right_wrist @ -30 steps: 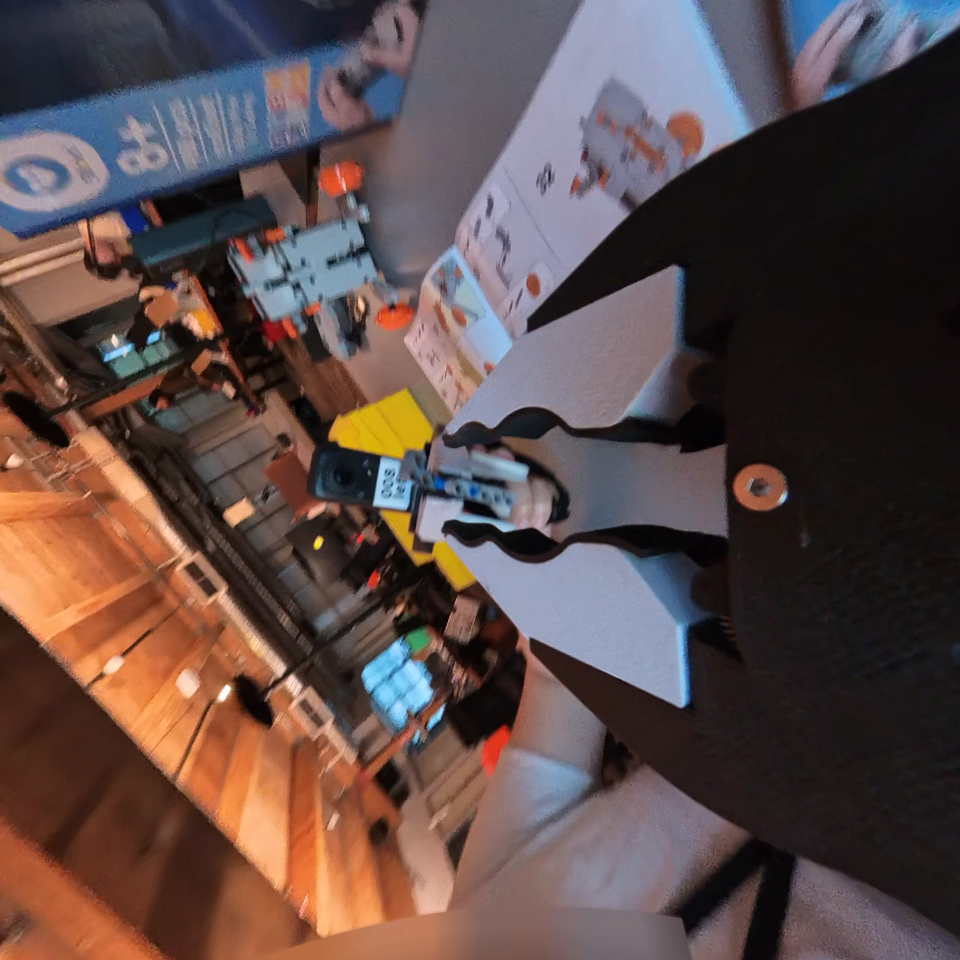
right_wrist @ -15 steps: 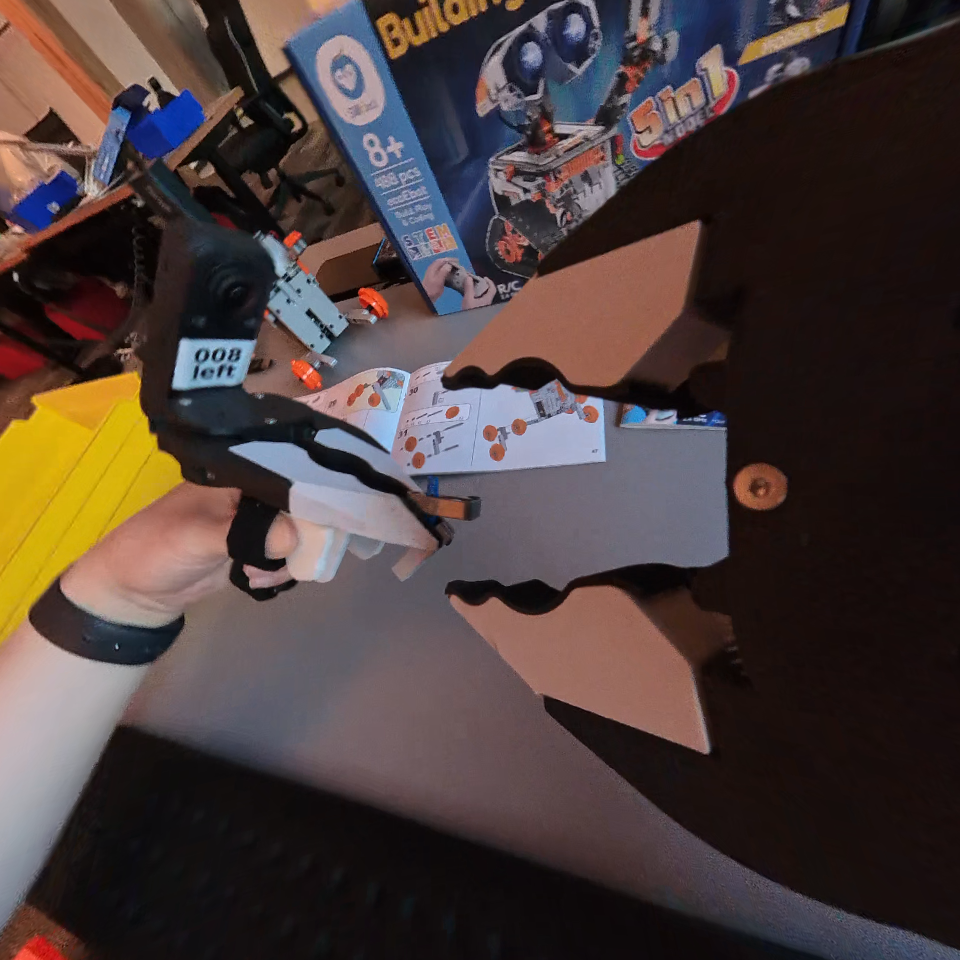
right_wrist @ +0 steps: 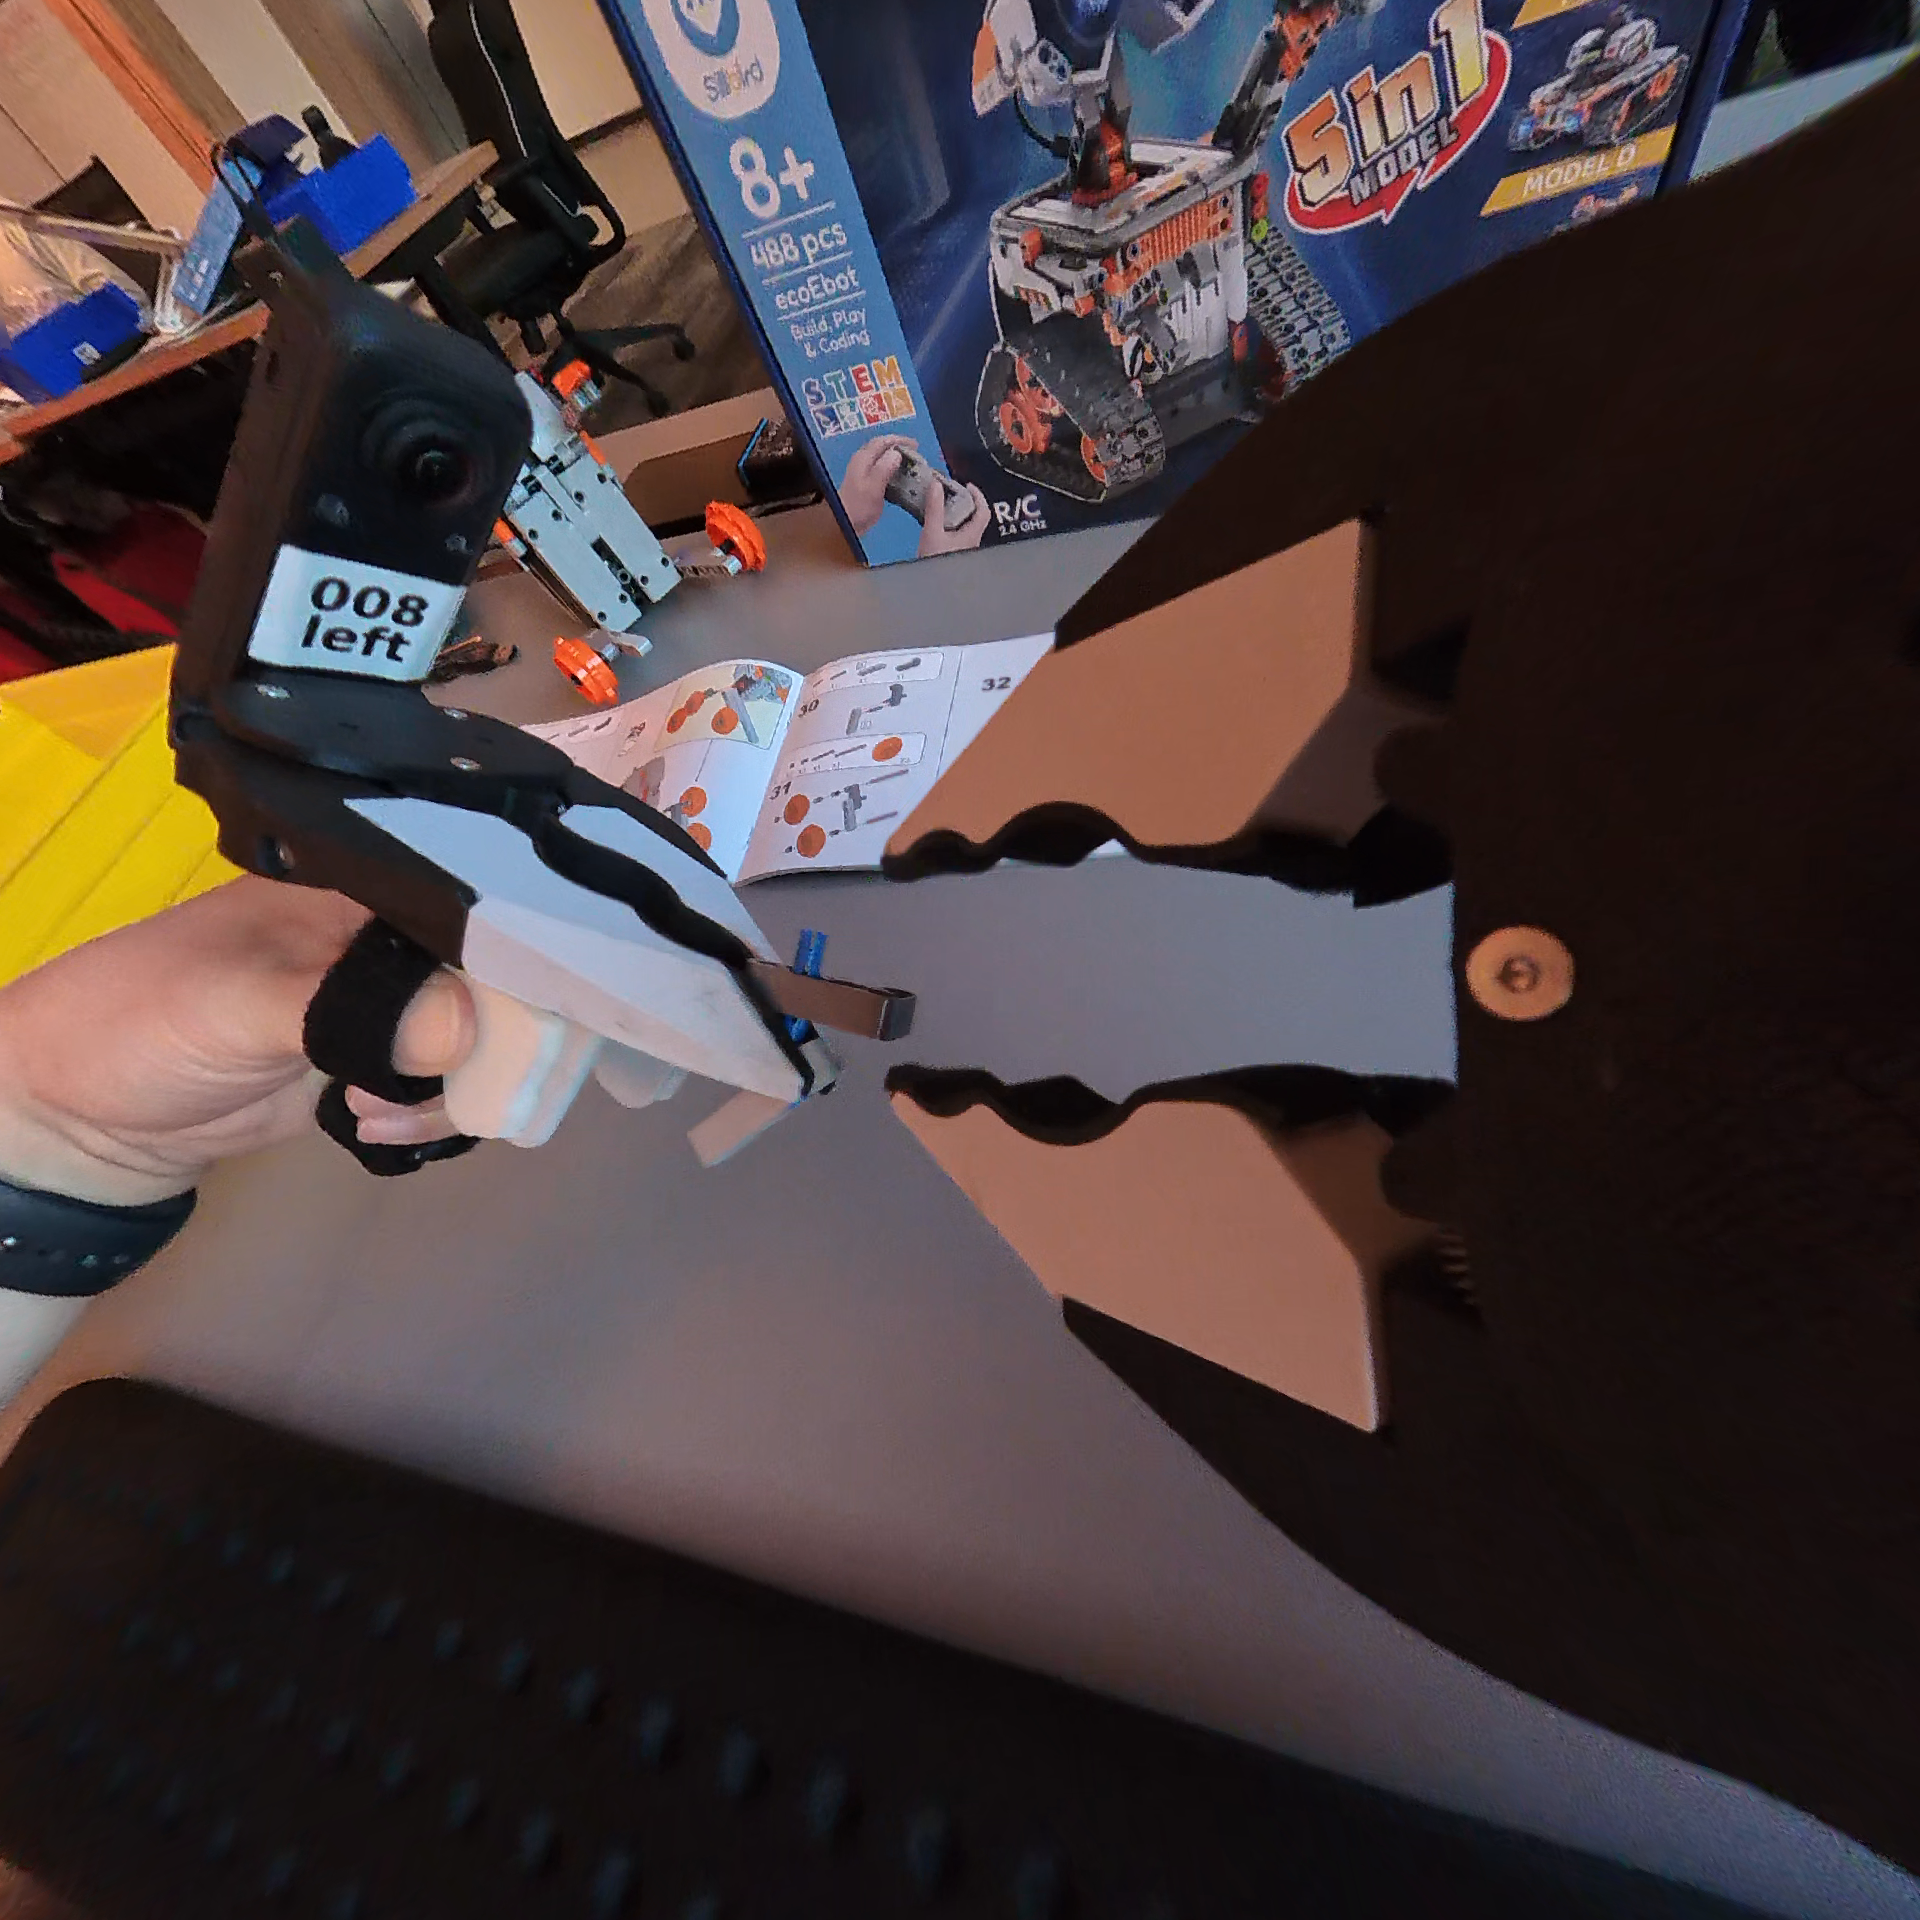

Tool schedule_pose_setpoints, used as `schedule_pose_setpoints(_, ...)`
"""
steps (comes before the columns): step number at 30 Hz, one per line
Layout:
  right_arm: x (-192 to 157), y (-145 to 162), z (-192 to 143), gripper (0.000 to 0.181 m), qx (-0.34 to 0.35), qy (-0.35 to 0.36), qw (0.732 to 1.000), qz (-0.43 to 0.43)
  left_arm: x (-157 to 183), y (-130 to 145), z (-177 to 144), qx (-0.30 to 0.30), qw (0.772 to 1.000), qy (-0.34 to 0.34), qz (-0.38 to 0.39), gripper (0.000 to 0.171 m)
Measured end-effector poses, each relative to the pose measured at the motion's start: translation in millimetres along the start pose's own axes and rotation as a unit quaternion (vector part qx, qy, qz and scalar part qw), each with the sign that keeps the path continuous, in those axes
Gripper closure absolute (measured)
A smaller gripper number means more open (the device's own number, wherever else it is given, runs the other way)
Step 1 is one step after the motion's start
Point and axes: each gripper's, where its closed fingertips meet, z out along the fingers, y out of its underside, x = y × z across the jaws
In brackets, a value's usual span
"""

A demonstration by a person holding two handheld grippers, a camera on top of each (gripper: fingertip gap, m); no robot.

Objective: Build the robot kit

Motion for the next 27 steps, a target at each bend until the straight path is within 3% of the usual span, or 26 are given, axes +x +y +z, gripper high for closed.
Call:
schedule_pose_setpoints(2, 1, -4, 2, 0.168, -0.003, -0.003, 1.0, -0.025, 0, 2, 0, -0.011, 1.0, 0.002, -0.003, 0.167)
schedule_pose_setpoints(4, 0, -7, 4, 0.175, -0.013, -0.022, 0.999, -0.044, 2, 1, 1, -0.019, 1.0, 0.004, -0.001, 0.167)
schedule_pose_setpoints(8, -2, -4, 6, 0.176, -0.051, -0.07, 0.993, -0.085, 0, 3, 1, -0.048, 0.999, 0.006, -0.009, 0.167)
schedule_pose_setpoints(14, 0, 18, 22, 0.175, -0.113, -0.067, 0.984, -0.12, -25, 2, -1, -0.04, 0.996, 0.011, -0.078, 0.168)
schedule_pose_setpoints(27, -39, 40, 48, 0.174, -0.107, -0.203, 0.967, -0.113, -53, 45, 8, -0.129, 0.989, -0.003, -0.069, 0.167)
